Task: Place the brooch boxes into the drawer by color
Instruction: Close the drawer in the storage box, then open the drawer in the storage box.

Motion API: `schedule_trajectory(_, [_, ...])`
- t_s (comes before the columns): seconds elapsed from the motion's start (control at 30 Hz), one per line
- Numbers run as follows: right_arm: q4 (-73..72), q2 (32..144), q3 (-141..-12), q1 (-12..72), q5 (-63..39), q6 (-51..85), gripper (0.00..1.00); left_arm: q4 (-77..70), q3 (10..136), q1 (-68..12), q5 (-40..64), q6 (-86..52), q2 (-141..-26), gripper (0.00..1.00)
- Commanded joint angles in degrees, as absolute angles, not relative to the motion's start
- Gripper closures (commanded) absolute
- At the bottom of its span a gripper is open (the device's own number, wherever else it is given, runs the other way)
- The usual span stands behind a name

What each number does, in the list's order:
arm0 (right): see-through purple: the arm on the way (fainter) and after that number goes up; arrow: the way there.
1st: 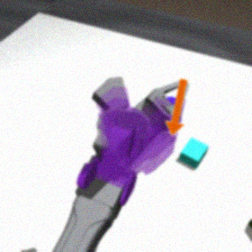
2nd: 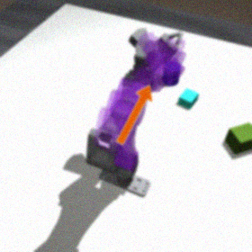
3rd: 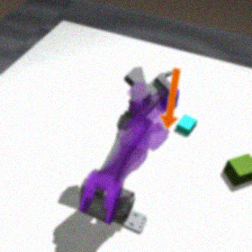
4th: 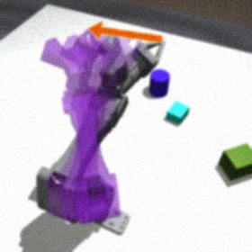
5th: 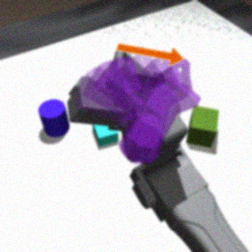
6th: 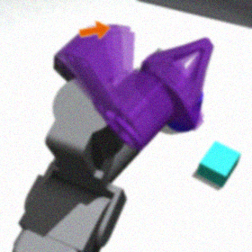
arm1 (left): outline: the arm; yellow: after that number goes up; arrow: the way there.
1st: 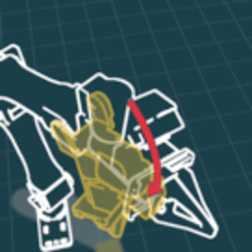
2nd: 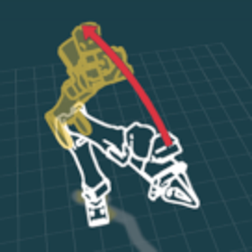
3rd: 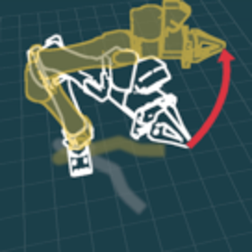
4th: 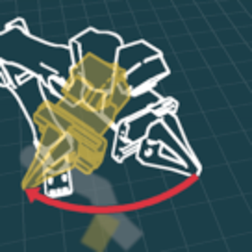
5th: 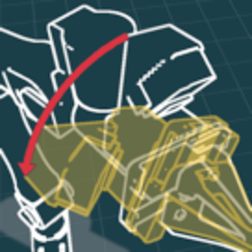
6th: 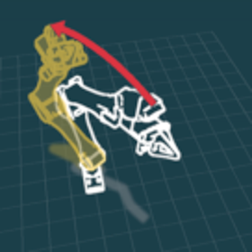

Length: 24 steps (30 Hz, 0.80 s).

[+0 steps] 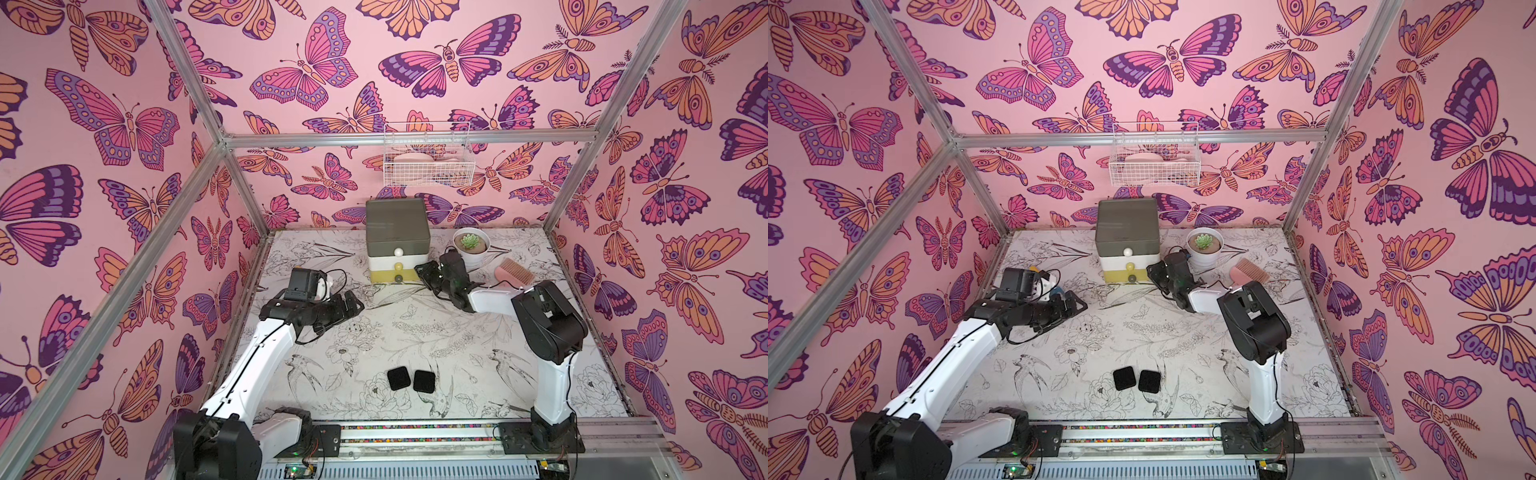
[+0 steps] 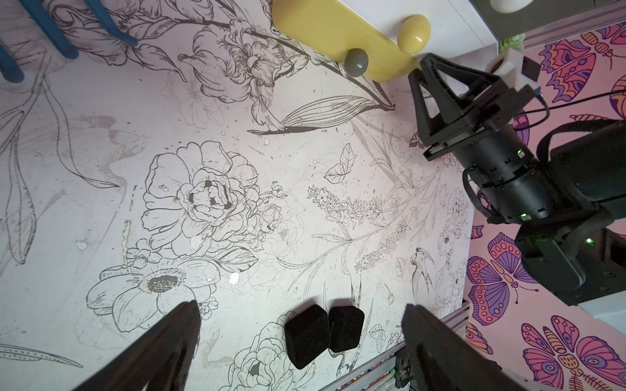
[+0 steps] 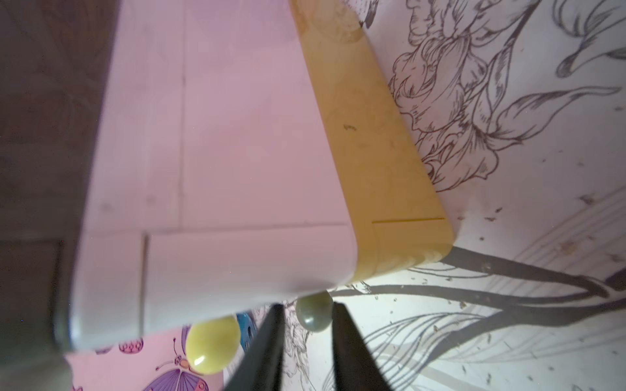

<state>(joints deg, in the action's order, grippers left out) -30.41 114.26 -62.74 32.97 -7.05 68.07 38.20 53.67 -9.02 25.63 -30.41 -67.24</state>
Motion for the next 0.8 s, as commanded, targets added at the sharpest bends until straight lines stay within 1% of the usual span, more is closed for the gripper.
schedule_trajectory(0.0, [-38.1,111.3,-57.8,32.6,-8.3,71.8,0.55,38.7,54.8,-8.7,25.8,-29.4,-68.1,0.0])
schedule_trajectory(0.07, [-40.0,110.5,-54.9,33.2,-8.5,72.9,0.5,38.6,54.7,-8.9,26.4,-29.5,-68.4,0.0])
schedule_trajectory(0.17, [-43.8,111.5,-52.4,34.1,-9.1,75.7,0.48,38.3,54.5,-8.8,26.6,-29.6,-68.4,0.0])
schedule_trajectory(0.27, [-50.7,115.4,-52.7,35.0,-9.9,80.5,0.5,38.4,54.3,-8.9,26.5,-29.7,-67.9,0.0])
schedule_trajectory(0.33, [-52.8,117.9,-54.6,35.7,-10.0,82.4,0.52,38.4,54.1,-8.8,26.4,-30.0,-67.5,0.0])
schedule_trajectory(0.53, [-52.9,123.5,-60.9,37.7,-9.8,83.4,0.53,38.4,53.5,-8.8,26.1,-30.4,-66.1,0.0])
schedule_trajectory(0.77, [-53.6,126.6,-61.9,37.9,-7.8,83.4,0.53,38.5,52.7,-8.9,26.4,-30.3,-65.6,0.0])
